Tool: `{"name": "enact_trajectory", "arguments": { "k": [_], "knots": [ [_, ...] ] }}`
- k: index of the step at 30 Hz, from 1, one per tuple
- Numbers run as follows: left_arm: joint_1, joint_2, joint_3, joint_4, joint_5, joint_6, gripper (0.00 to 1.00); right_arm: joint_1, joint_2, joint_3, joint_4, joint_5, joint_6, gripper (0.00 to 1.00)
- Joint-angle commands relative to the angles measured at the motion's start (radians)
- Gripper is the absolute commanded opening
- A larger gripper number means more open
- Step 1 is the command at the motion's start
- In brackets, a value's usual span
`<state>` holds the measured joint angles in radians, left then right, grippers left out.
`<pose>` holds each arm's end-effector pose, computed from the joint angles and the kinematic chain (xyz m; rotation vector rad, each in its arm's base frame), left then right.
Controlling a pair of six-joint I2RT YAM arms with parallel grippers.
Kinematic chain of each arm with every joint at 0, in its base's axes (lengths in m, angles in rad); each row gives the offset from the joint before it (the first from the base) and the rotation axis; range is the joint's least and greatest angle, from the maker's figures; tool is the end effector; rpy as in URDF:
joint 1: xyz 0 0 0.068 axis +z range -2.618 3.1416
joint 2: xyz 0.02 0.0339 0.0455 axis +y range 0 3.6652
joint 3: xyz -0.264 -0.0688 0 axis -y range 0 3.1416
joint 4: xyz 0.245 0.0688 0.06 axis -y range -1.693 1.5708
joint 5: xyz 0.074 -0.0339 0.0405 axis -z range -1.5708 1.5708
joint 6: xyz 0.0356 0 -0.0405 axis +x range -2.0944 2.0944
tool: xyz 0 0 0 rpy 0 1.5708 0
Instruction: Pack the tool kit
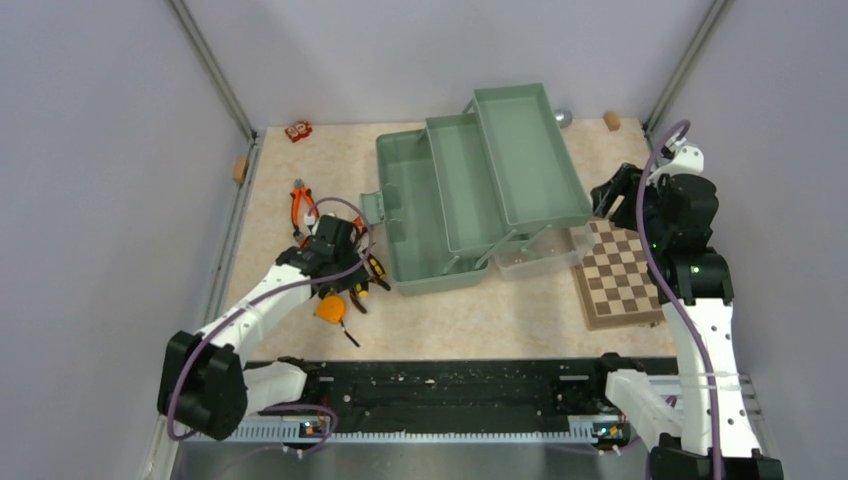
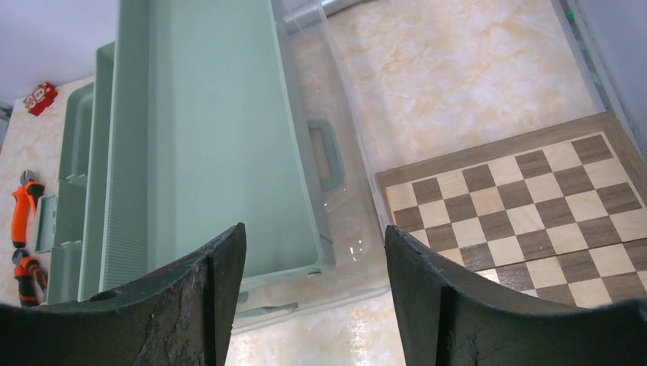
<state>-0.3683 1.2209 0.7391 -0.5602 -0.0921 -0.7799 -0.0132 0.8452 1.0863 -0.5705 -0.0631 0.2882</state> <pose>0.2154 -0.0796 0.2066 -0.5705 2.5721 -0.2854 0.1721 0.0000 0.3923 0.2437 1.8915 0.2465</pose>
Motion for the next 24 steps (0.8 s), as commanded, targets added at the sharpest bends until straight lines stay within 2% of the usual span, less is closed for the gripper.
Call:
{"name": "enact_trajectory", "arguments": {
  "k": [1,11,19,24],
  "knots": [
    [0.0,-0.122,0.022,-0.034,-0.013,0.001,0.0,0.007,-0.016,0.011,0.025,0.042,-0.011,0.66],
    [0.002,-0.28,-0.022,0.005,0.12,-0.041,0.0,0.008,-0.022,0.023,0.025,0.086,-0.008,0.66],
    [0.001,-0.368,-0.03,0.03,0.102,-0.064,0.0,0.008,-0.034,0.022,0.023,0.091,0.007,0.66],
    [0.001,-0.431,-0.014,0.011,0.008,-0.082,0.0,0.007,-0.026,0.033,0.025,0.092,0.007,0.66]
  ]
}}
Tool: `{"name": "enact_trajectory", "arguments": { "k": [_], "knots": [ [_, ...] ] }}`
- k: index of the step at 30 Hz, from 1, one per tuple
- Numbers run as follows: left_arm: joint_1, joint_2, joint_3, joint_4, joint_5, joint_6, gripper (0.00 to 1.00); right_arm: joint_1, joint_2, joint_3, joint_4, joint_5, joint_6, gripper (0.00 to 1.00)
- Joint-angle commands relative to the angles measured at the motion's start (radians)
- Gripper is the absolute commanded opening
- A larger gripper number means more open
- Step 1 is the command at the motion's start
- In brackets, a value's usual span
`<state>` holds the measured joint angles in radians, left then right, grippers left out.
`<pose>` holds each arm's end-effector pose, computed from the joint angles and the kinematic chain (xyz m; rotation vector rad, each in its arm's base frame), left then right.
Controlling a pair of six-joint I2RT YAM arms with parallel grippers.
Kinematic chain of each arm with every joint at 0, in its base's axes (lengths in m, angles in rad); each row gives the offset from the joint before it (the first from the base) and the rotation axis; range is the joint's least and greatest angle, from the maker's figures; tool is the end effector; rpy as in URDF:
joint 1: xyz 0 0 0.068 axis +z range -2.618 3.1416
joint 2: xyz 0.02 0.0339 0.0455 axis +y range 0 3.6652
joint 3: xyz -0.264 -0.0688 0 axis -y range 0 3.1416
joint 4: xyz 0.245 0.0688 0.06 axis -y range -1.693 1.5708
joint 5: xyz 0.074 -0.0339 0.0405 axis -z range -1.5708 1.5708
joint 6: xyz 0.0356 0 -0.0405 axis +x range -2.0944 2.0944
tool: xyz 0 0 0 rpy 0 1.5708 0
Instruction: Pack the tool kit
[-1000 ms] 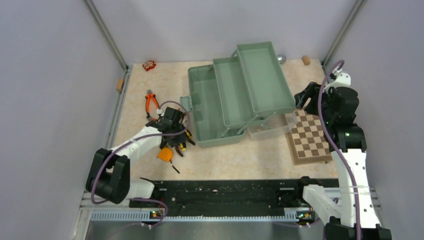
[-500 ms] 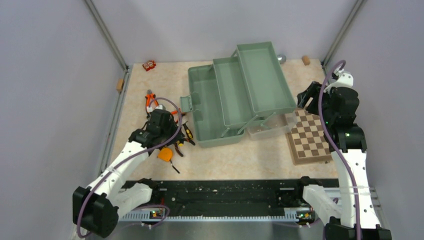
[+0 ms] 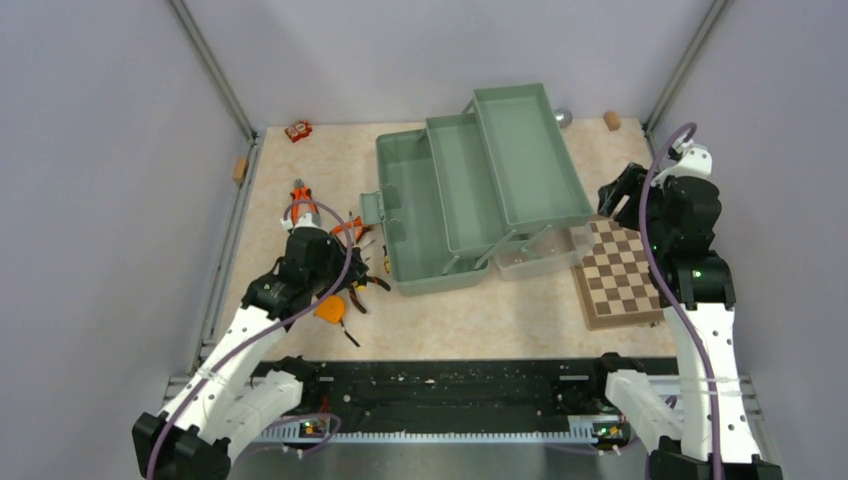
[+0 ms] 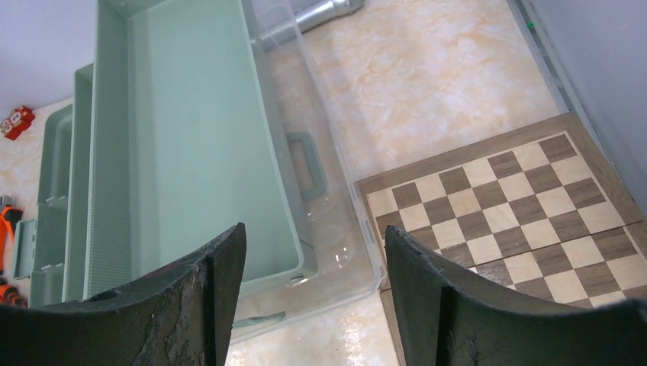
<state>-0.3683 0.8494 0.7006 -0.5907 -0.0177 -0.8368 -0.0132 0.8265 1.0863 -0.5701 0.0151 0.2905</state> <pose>0.1661 -0.0634 0.2609 -0.5625 2.3170 -0.5790 0.1669 -0.0027 0.3951 0.2954 1.8615 0.1759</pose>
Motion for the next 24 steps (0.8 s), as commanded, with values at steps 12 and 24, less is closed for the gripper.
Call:
{"name": "enact_trajectory", "arguments": {
  "k": [12,24],
  "knots": [
    [0.0,-0.093,0.105,0.235,0.043,-0.013,0.0,0.007,-0.002,0.038,0.041,-0.049,0.019,0.66],
    [-0.106,0.206,0.328,0.552,0.228,-0.111,0.0,0.007,-0.012,0.034,0.097,-0.237,0.132,0.65]
  ]
}}
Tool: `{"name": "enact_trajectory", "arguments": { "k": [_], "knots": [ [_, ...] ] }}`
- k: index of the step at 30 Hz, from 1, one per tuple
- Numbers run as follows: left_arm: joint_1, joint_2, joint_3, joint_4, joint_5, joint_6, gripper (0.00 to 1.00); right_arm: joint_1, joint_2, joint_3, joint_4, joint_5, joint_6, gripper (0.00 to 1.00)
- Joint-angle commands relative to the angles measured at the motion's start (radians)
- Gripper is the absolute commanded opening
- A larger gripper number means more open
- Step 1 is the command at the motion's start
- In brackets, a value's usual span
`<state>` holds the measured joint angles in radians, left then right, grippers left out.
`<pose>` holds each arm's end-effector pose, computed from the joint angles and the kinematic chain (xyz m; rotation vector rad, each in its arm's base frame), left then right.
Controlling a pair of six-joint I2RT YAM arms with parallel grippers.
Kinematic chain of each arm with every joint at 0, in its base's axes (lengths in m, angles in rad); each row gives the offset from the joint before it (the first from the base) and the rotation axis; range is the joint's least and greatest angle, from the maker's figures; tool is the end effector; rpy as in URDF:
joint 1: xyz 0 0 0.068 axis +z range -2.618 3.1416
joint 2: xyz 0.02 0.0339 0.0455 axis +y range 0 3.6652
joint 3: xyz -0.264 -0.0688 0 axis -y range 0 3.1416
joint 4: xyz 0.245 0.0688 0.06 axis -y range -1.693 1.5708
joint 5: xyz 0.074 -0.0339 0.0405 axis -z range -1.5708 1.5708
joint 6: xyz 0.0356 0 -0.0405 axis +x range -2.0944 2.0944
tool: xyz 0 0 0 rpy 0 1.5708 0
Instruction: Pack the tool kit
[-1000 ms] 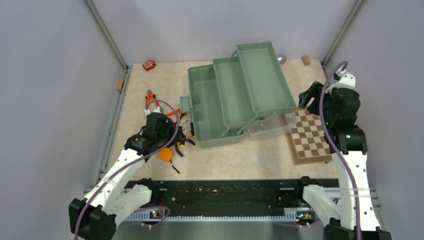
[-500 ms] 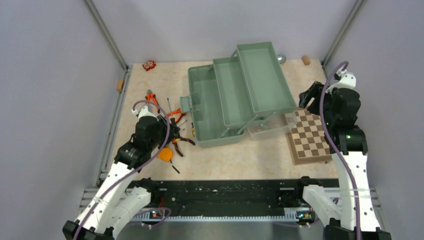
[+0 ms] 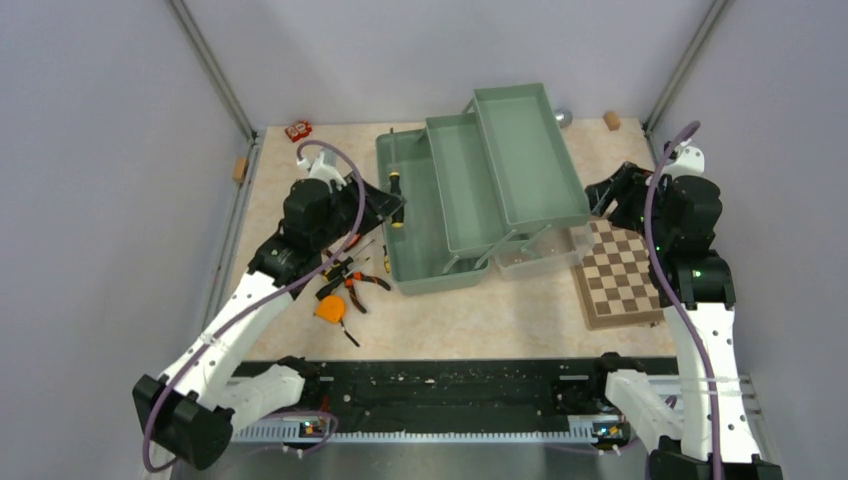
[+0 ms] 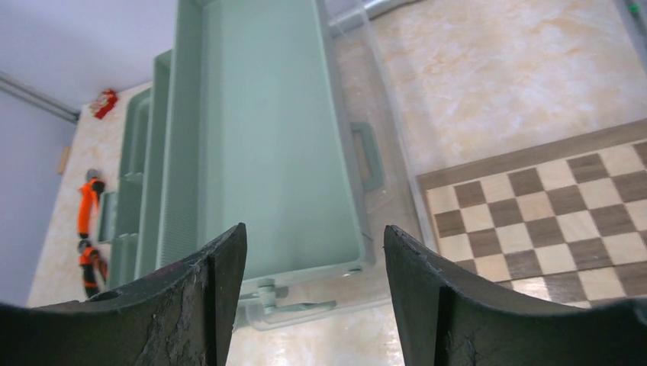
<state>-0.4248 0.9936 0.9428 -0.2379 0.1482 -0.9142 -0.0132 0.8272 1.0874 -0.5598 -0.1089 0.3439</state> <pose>0.2059 -0.0989 0.3511 -0.3758 1.9608 -1.0392 0.1672 0.0017 0.3965 0.2595 1.8637 0.3294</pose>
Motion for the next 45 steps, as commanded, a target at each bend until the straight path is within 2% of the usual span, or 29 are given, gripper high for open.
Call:
{"name": "enact_trajectory", "arguments": {
  "k": [1,9,12,17,23,28,35,40,45],
  "knots": [
    [-0.065,0.086,0.1,0.223,0.064,-0.045,0.0,0.007,-0.01,0.028,0.099,-0.136,0.102,0.65],
    [-0.211,0.317,0.294,0.375,0.074,-0.095,0.0,0.007,0.005,-0.007,0.248,-0.314,0.279,0.64],
    [-0.242,0.403,0.376,0.403,0.067,-0.123,0.0,0.033,0.005,-0.007,0.264,-0.317,0.309,0.64],
    [-0.294,0.563,0.536,0.386,0.008,-0.153,0.0,0.033,-0.02,-0.022,0.241,-0.288,0.302,0.64],
    [-0.331,0.707,0.682,0.37,0.015,-0.179,0.0,0.033,-0.038,-0.057,0.264,-0.313,0.344,0.64],
    [-0.351,0.801,0.777,0.309,-0.076,-0.197,0.0,0.033,-0.027,-0.029,0.264,-0.31,0.345,0.64],
    [-0.358,0.935,0.943,0.12,-0.189,-0.173,0.2,0.032,-0.043,-0.033,0.218,-0.284,0.32,0.64],
    [-0.359,0.979,0.954,0.057,-0.214,-0.151,0.36,0.032,-0.05,-0.034,0.207,-0.266,0.305,0.64],
    [-0.36,1.004,0.982,0.02,-0.196,-0.131,0.48,0.033,-0.05,-0.031,0.199,-0.249,0.292,0.64]
  ]
}}
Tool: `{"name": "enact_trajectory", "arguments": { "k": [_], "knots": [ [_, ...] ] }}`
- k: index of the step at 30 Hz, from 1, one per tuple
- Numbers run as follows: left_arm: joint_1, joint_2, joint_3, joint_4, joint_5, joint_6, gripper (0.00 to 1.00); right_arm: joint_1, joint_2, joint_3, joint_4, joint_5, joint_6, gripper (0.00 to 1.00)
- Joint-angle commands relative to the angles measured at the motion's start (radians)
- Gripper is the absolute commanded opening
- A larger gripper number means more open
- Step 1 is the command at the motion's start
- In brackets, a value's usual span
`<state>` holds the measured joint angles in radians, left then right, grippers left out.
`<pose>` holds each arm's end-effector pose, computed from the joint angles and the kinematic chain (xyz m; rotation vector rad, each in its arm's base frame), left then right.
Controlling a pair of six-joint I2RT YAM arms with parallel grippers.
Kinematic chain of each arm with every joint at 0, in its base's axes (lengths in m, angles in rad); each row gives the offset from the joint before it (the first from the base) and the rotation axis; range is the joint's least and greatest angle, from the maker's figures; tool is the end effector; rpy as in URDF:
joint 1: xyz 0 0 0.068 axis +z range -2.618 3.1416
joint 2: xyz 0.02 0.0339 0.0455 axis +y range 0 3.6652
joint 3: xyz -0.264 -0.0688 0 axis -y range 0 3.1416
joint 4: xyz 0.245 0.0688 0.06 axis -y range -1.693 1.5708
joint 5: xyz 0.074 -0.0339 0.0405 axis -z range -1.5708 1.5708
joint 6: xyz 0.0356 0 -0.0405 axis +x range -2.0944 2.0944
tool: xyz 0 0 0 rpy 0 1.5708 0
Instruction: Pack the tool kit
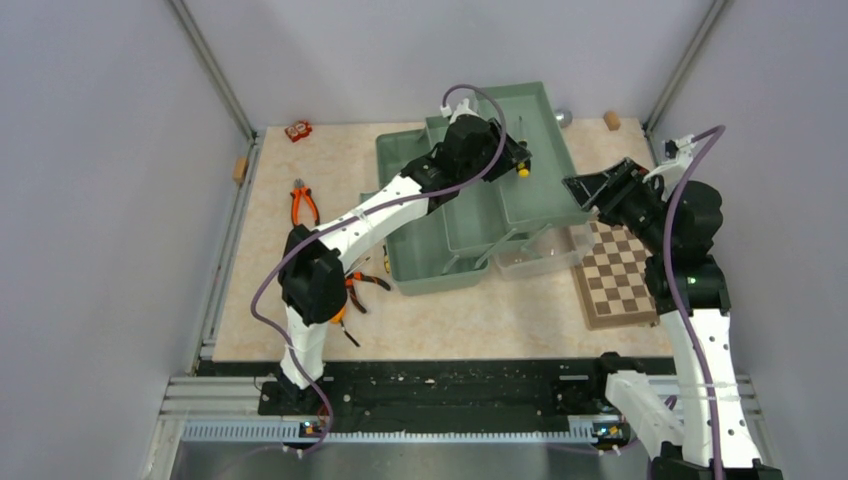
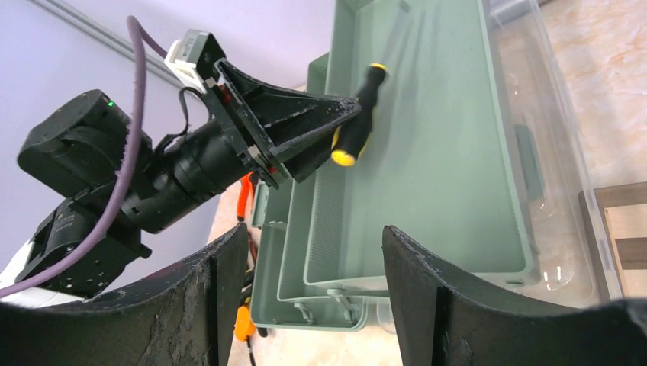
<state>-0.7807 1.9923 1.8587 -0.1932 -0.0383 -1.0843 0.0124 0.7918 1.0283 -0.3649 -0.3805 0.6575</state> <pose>0.3438 -0.3387 0.3460 -0.3453 2.0667 -1.1824 0.1646 0.0153 0.4034 0.2712 1.7378 0.8166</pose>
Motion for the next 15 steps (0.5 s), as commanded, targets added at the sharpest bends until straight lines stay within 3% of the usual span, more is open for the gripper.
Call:
{"name": "enact_trajectory", "arguments": {
  "k": [1,6,15],
  "knots": [
    [-0.005,0.006,0.068,-0.025,-0.004,0.046,0.51,0.008,-0.015,0.027,0.004,0.023,-0.022,0.64],
    [-0.014,-0.032,0.087,-0.017,-0.013,0.094,0.74,0.007,-0.017,0.023,0.001,0.032,-0.026,0.64],
    [-0.003,-0.245,0.002,-0.045,-0.133,0.3,0.83,0.007,-0.015,0.042,-0.035,0.08,-0.093,0.64]
  ]
}}
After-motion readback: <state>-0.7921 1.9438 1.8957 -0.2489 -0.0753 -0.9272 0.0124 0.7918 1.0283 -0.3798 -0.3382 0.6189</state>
